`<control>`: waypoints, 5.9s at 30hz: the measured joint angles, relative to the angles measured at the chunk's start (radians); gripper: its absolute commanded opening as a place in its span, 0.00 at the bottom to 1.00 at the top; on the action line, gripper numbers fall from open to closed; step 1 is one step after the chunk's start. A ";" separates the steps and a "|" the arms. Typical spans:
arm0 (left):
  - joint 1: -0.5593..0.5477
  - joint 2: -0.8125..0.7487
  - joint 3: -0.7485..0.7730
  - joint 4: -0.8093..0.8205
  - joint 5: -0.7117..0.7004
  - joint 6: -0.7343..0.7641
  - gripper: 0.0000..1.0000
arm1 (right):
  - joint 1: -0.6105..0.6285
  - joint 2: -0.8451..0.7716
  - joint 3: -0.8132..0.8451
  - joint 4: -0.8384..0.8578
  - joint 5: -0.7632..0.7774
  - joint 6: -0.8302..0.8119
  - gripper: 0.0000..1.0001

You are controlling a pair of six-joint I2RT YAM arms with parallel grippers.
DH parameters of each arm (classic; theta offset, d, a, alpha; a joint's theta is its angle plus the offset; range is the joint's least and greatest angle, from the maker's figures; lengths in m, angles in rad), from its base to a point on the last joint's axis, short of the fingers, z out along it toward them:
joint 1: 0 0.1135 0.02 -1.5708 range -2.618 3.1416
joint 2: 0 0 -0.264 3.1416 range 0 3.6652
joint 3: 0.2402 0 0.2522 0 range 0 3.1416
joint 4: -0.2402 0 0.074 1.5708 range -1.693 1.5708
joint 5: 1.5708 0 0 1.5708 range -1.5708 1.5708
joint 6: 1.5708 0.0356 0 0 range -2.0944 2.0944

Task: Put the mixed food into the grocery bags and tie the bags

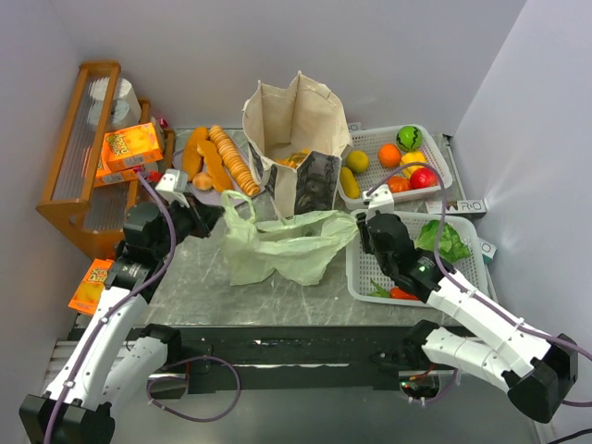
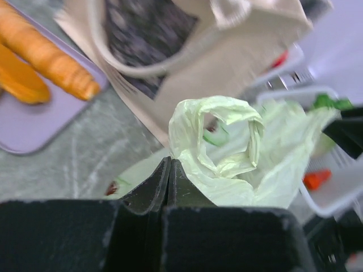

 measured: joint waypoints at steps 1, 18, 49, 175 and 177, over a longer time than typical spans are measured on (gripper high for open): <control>0.000 -0.003 -0.015 0.001 0.035 0.003 0.01 | 0.006 -0.006 0.000 -0.013 -0.017 -0.001 0.71; -0.012 -0.075 -0.084 0.159 0.333 0.008 0.01 | -0.132 -0.099 0.308 -0.193 -0.187 0.161 0.99; -0.051 -0.111 -0.085 0.142 0.338 0.018 0.01 | -0.951 0.166 -0.018 -0.185 -0.303 0.360 0.55; -0.789 0.182 0.123 -0.253 -0.296 0.386 0.96 | 0.220 0.377 -0.024 0.496 -0.634 -0.222 0.00; -0.806 0.199 0.123 -0.247 -0.332 0.407 0.96 | 0.214 0.377 -0.024 0.496 -0.645 -0.220 0.00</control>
